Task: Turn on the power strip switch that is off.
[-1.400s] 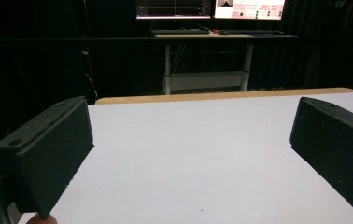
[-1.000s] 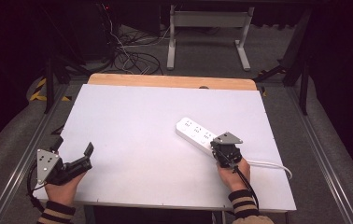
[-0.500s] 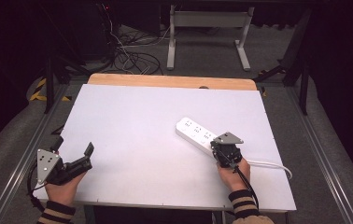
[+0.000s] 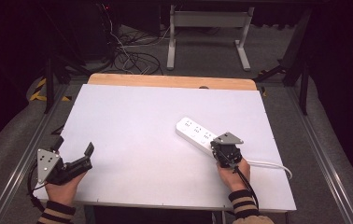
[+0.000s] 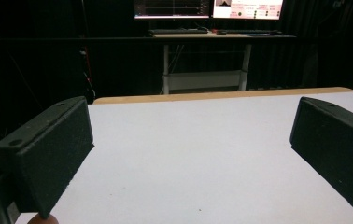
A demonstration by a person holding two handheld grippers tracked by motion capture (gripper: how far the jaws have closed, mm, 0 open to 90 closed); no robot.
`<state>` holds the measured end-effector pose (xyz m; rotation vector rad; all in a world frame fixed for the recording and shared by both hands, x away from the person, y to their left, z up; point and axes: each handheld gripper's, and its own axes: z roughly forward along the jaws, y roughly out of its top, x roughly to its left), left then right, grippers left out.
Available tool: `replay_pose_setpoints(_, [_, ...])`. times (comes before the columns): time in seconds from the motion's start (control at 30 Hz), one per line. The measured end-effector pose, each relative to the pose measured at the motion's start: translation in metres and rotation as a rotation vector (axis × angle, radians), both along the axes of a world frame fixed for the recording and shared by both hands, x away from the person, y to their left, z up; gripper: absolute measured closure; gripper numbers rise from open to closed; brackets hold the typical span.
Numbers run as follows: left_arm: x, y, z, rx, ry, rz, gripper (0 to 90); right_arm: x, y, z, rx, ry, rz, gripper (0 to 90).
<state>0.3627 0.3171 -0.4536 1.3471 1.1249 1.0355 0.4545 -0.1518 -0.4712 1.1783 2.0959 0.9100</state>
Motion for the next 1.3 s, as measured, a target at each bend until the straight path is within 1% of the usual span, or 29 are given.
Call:
replay_pose_setpoints(0.2, [-0.0001, -0.0002, 0.0001, 0.001, -0.002, 0.002, 0.0, -0.0001, 0.0005, -0.0003, -0.003, -0.005, 0.0, 90.0])
replay_pose_setpoints(0.37, [0.0, -0.0001, 0.0006, 0.003, -0.001, -0.003, 0.0, 0.0017, -0.001, 0.001, 0.01, 0.008, 0.0, 90.0])
replay_pose_setpoints(0.47, [0.0007, -0.0009, 0.0002, 0.003, 0.005, -0.009, 0.0, 0.002, -0.0014, 0.0017, 0.015, 0.006, -0.001, 90.0])
replay_pose_setpoints(0.6, [0.001, -0.0012, -0.0001, 0.008, 0.005, -0.009, 0.0, 0.0028, -0.0018, 0.0021, 0.019, 0.009, -0.005, 90.0])
replay_pose_setpoints(0.77, [0.001, -0.0012, -0.0001, -0.001, 0.005, -0.01, 0.0, 0.0024, -0.0013, 0.0019, 0.015, 0.006, -0.006, 90.0])
replay_pose_setpoints(0.87, [0.0011, -0.0012, -0.0001, 0.007, 0.005, -0.009, 0.0, 0.0024, -0.0014, 0.0018, 0.016, 0.006, -0.007, 90.0])
replay_pose_setpoints(1.3, [0.0013, -0.0014, -0.0003, 0.003, 0.005, -0.009, 0.1, 0.0021, -0.0009, 0.0019, 0.01, 0.003, -0.003, 90.0])
